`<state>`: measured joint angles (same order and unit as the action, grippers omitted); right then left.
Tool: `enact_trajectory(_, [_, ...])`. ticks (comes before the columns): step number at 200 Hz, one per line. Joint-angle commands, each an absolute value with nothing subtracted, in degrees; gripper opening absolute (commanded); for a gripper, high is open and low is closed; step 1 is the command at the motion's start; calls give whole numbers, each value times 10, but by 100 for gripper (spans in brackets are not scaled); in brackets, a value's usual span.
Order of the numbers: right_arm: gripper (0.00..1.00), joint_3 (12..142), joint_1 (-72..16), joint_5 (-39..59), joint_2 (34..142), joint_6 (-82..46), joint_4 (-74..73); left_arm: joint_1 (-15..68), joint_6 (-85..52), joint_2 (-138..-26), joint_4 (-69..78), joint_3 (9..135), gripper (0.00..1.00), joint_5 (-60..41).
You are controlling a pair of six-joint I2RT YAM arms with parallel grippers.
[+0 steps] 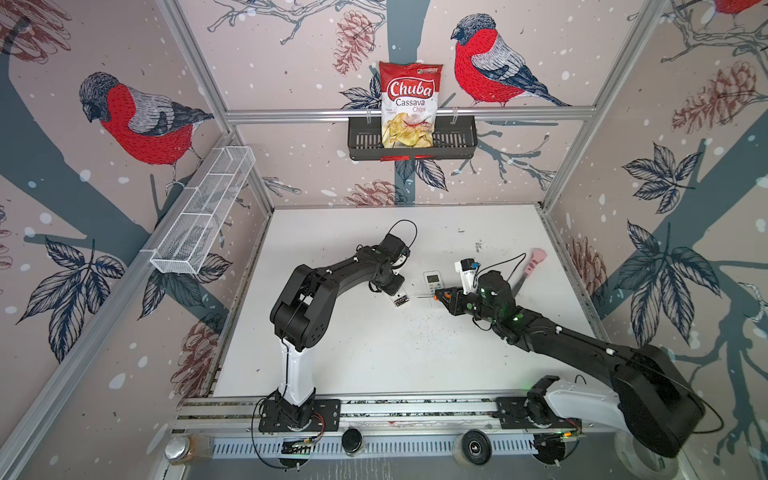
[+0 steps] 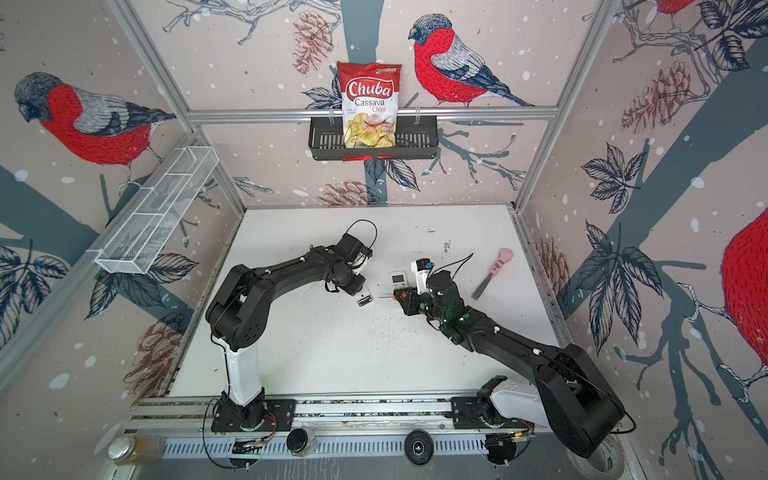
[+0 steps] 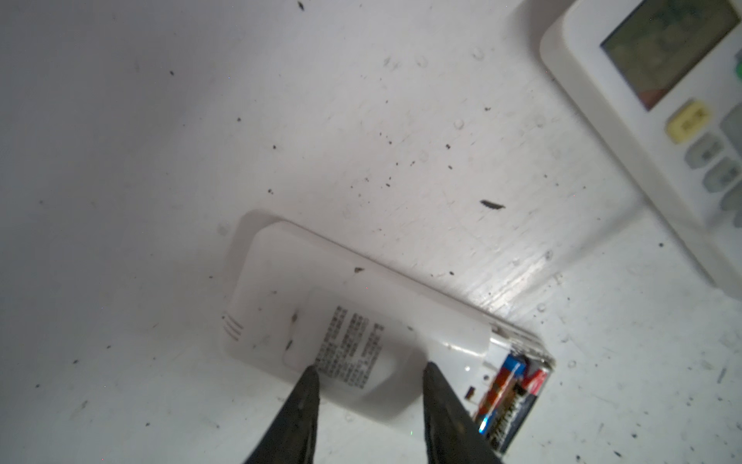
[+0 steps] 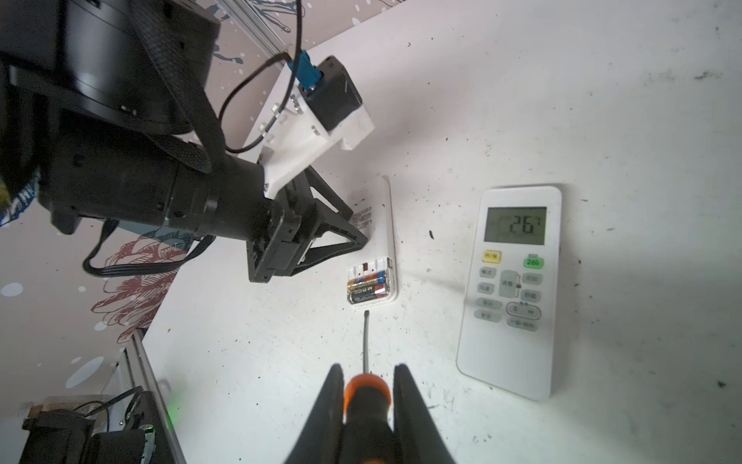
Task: Unload the batteries from the remote control
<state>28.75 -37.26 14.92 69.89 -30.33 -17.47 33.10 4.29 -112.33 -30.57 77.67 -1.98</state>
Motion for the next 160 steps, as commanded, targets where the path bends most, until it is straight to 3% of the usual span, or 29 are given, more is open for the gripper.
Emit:
enact_trajectory(1, [0, 295, -378, 132, 713, -313, -199, 330, 43, -1138, -313, 777, 43, -29])
enact_trajectory(160, [0, 386, -408, 140, 856, -301, -186, 330, 39, -1133, -315, 760, 43, -35])
